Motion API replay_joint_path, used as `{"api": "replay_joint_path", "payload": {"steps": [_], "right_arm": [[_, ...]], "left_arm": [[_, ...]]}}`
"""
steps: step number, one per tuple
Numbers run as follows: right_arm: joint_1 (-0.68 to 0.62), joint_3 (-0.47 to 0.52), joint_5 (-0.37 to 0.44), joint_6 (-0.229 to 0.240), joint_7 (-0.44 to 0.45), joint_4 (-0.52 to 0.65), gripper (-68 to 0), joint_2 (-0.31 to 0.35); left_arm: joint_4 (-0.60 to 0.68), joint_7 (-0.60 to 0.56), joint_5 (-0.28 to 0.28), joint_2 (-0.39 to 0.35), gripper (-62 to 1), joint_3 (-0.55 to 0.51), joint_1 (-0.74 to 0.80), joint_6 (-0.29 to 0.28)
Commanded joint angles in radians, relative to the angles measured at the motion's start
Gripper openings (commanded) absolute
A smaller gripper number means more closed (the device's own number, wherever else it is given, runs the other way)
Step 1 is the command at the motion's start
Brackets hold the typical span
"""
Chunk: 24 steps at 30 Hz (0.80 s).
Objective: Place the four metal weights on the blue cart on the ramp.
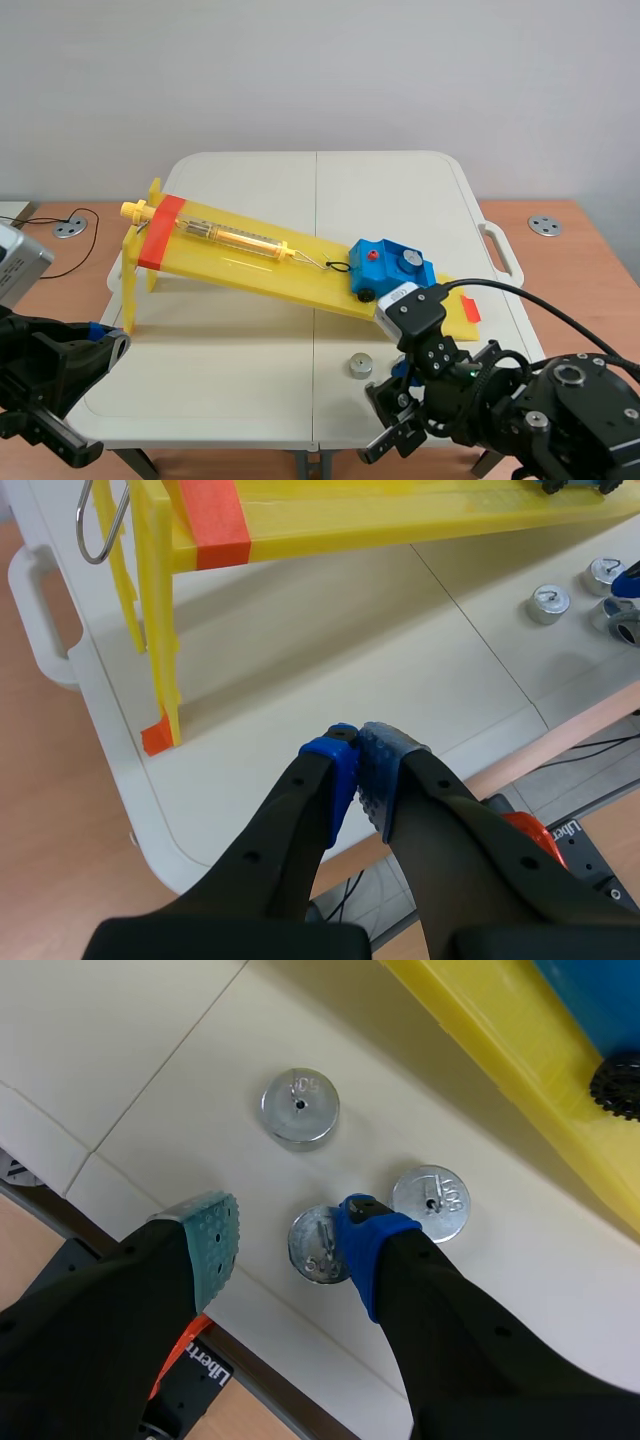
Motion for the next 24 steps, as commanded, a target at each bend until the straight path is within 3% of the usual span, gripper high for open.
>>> {"api": "replay_joint_path", "payload": {"steps": [1,6,19,24], "right_arm": [[0.062,0.005,0.023,-0.042,0.147,0.051,-42.9,0.011],[0.062,0.0,0.008,-0.06,0.151,0.012,-43.5,-0.009],[0.062,0.0,0.002,-0.111,0.107,-0.015,-67.0,-0.013],[0.053,0.0,0.008,-0.107,0.101,0.023,-66.9,0.007]], "left_arm": [[0.046,-0.097,-0.051,0.005,-57.8,-0.014,-0.005,-0.024],[0.046,-0.097,-0.051,0.005,-57.8,-0.014,-0.005,-0.024],[0.046,-0.097,-0.051,0.005,-57.8,-0.014,-0.005,-0.024],[0.046,-0.097,-0.051,0.005,-57.8,-0.014,-0.005,-0.024]]}}
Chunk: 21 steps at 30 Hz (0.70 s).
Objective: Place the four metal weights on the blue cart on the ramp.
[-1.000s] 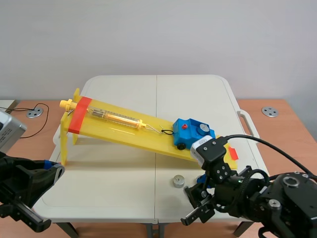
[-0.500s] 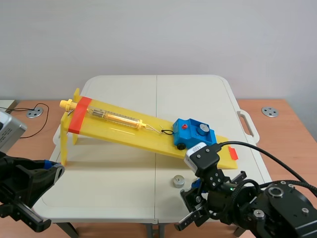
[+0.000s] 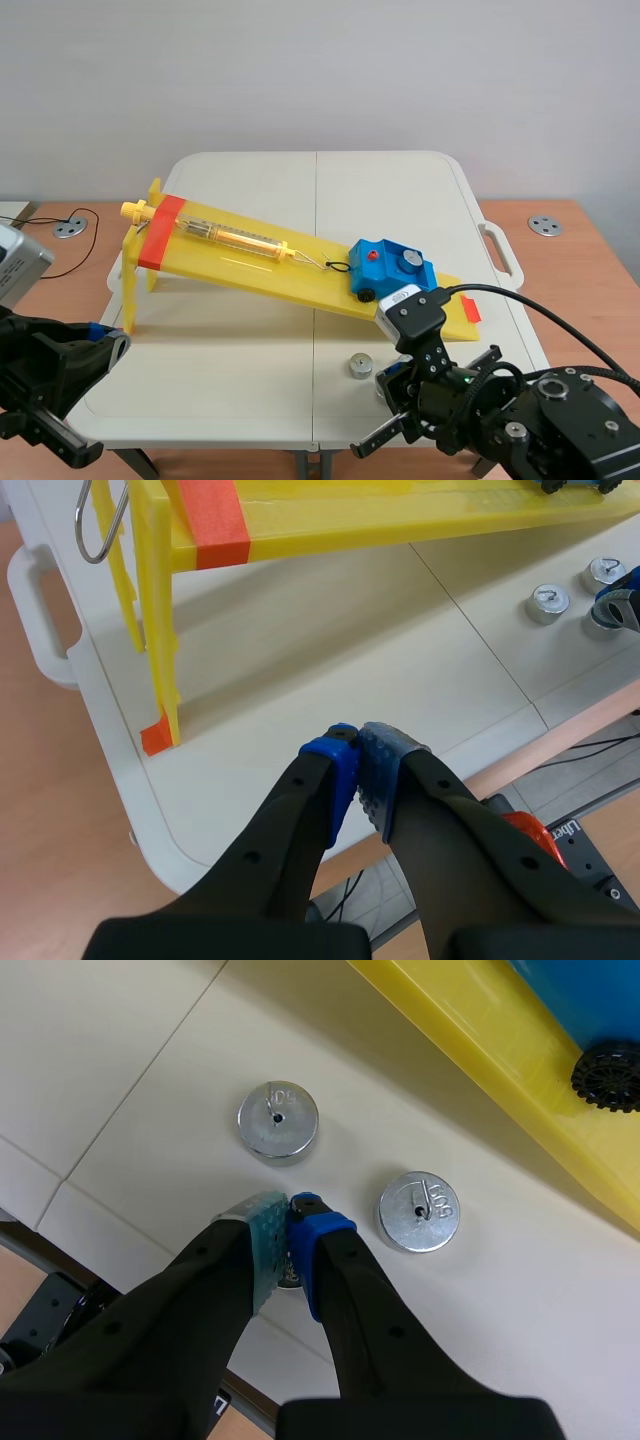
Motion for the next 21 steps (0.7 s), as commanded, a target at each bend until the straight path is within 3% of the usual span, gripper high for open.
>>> {"api": "replay_joint_path", "payload": {"steps": [1,6,12,18,21], "right_arm": [[0.046,0.021,0.031,-0.011,0.024,0.09,-66.9,0.029],[-0.033,0.061,0.11,-0.01,-0.005,0.268,-66.9,0.081],[-0.144,0.179,0.249,0.054,-0.067,0.457,-66.9,0.121],[-0.221,0.367,0.461,0.123,-0.147,0.584,-66.9,0.122],[-0.229,0.461,0.575,0.134,-0.181,0.614,-66.9,0.122]], "left_arm": [[0.046,-0.097,-0.051,0.005,-57.8,-0.014,-0.006,-0.024],[0.046,-0.096,-0.051,0.005,-57.8,-0.014,-0.005,-0.024],[0.046,-0.097,-0.051,0.005,-57.8,-0.014,-0.005,-0.024],[0.046,-0.097,-0.051,0.005,-57.8,-0.014,-0.005,-0.024],[0.046,-0.097,-0.051,0.005,-57.8,-0.014,-0.005,-0.024]]}}
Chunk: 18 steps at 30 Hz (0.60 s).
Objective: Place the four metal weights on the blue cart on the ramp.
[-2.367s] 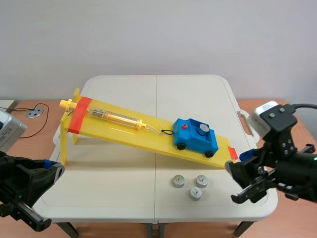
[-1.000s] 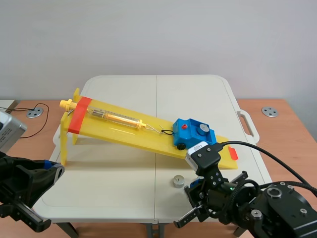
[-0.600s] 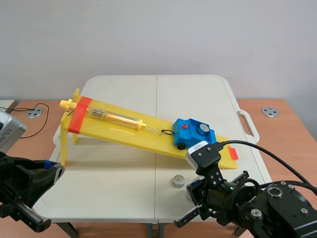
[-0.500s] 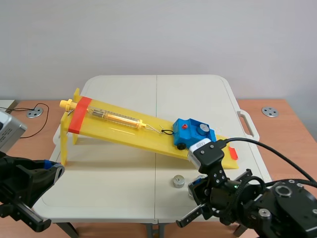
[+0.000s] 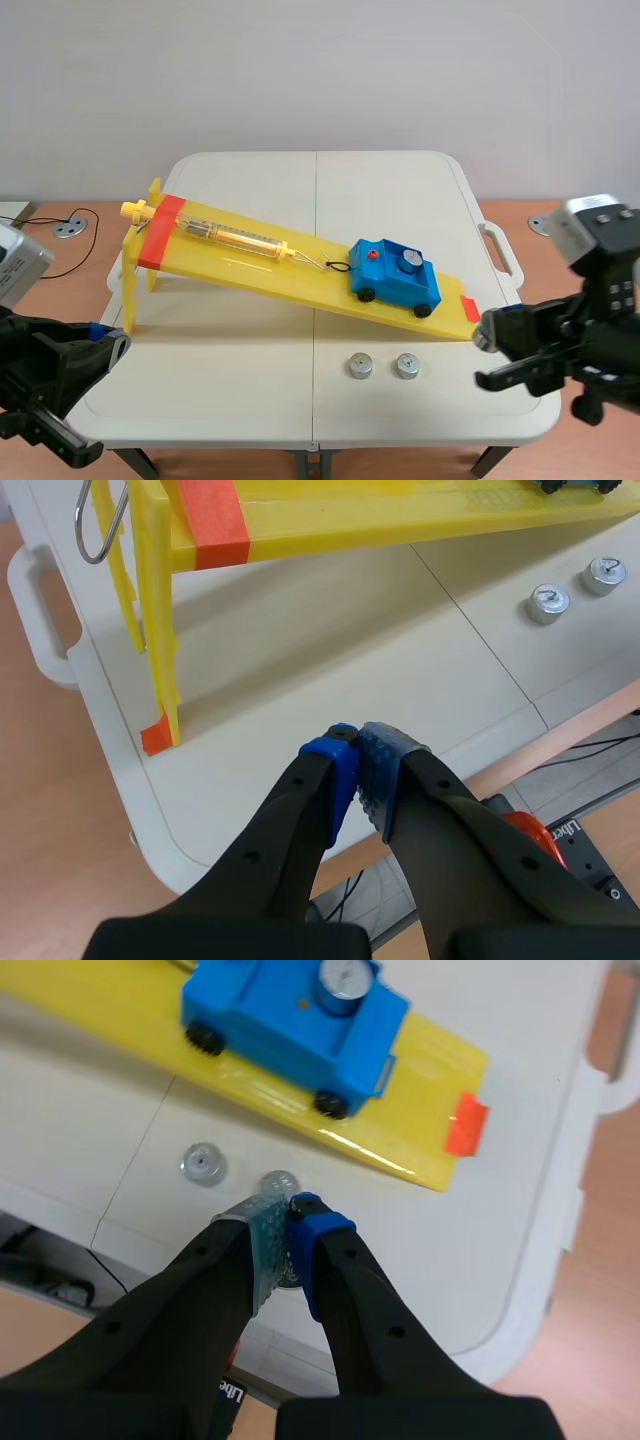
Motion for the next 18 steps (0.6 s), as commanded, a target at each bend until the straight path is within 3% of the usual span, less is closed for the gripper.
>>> {"api": "replay_joint_path", "payload": {"steps": [1,3,9,18], "right_arm": [[0.041,0.076,0.165,0.037,0.084,0.082,-66.9,0.037],[0.05,0.114,0.211,0.045,0.085,0.081,-66.9,0.035],[0.134,0.122,0.211,0.044,0.08,0.063,-66.9,0.019],[0.317,0.095,0.203,0.045,0.082,-0.11,-66.9,-0.039]], "left_arm": [[0.046,-0.097,-0.051,0.005,-57.8,-0.014,-0.005,-0.024],[0.046,-0.097,-0.051,0.005,-57.8,-0.014,-0.005,-0.024],[0.046,-0.096,-0.051,0.005,-57.8,-0.014,-0.005,-0.024],[0.046,-0.096,-0.051,0.005,-57.8,-0.014,-0.005,-0.024]]}}
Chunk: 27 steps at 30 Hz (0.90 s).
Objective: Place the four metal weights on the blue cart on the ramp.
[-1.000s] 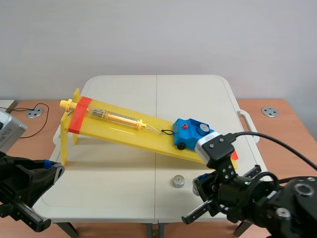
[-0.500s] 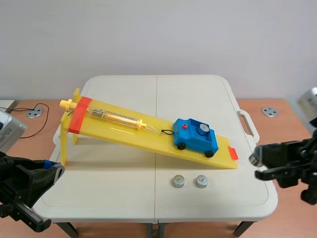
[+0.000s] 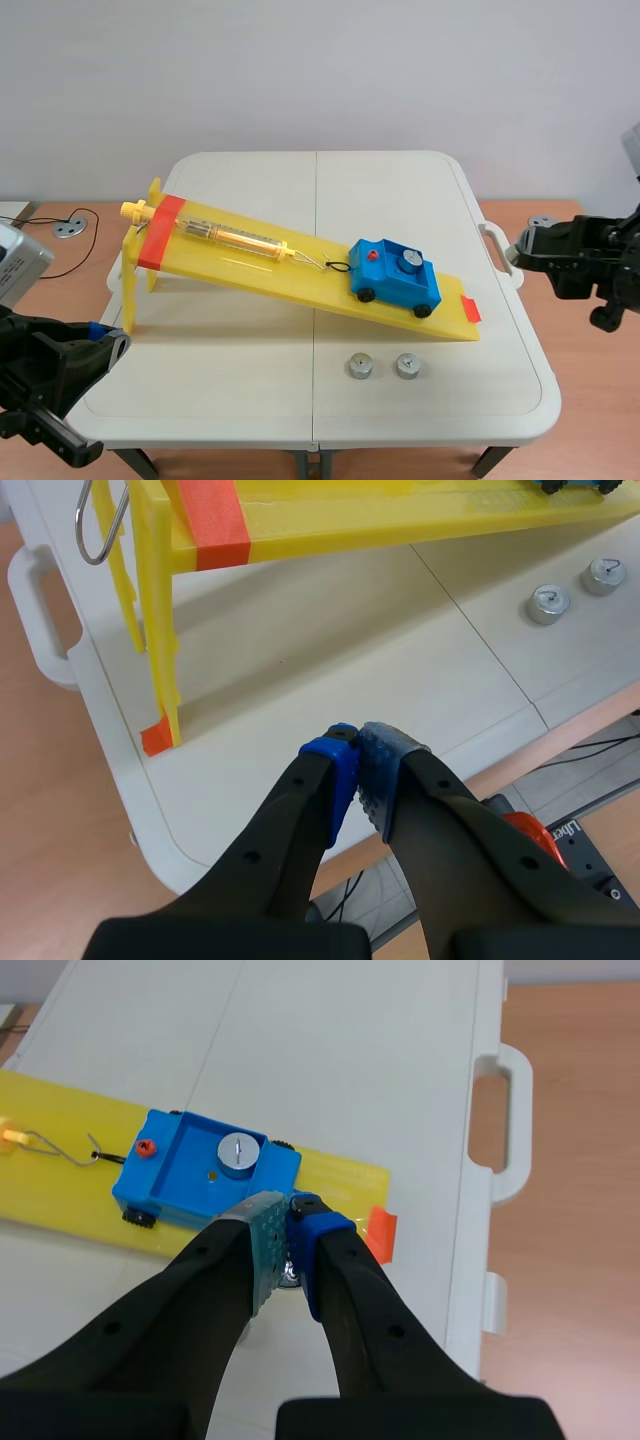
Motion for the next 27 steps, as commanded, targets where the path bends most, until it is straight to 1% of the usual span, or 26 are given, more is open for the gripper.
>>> {"api": "replay_joint_path", "payload": {"steps": [1,7,9,10,15,18,25,27], "right_arm": [[0.111,-0.031,0.048,0.039,0.121,0.002,-66.9,-0.003],[0.214,-0.081,0.013,0.039,0.137,-0.091,-66.9,-0.051],[0.243,-0.097,-0.001,0.051,0.143,-0.116,-66.9,-0.065],[0.257,-0.105,-0.003,0.058,0.145,-0.129,-66.9,-0.073],[0.317,-0.132,-0.005,0.061,0.15,-0.199,-66.9,-0.109],[0.343,-0.139,-0.024,0.061,0.156,-0.235,-66.9,-0.125],[0.383,-0.14,-0.032,0.062,0.171,-0.304,-66.9,-0.149],[0.398,-0.14,-0.047,0.062,0.177,-0.331,-66.9,-0.156]], "left_arm": [[0.046,-0.096,-0.051,0.005,-57.8,-0.014,-0.005,-0.024],[0.046,-0.096,-0.051,0.005,-57.8,-0.014,-0.005,-0.024],[0.046,-0.096,-0.051,0.005,-57.8,-0.014,-0.005,-0.024],[0.046,-0.096,-0.051,0.005,-57.8,-0.014,-0.005,-0.024],[0.046,-0.096,-0.051,0.005,-57.8,-0.014,-0.005,-0.024],[0.046,-0.096,-0.051,0.005,-57.8,-0.014,-0.005,-0.024],[0.046,-0.097,-0.051,0.005,-57.8,-0.014,-0.005,-0.024],[0.046,-0.097,-0.051,0.005,-57.8,-0.014,-0.005,-0.024]]}}
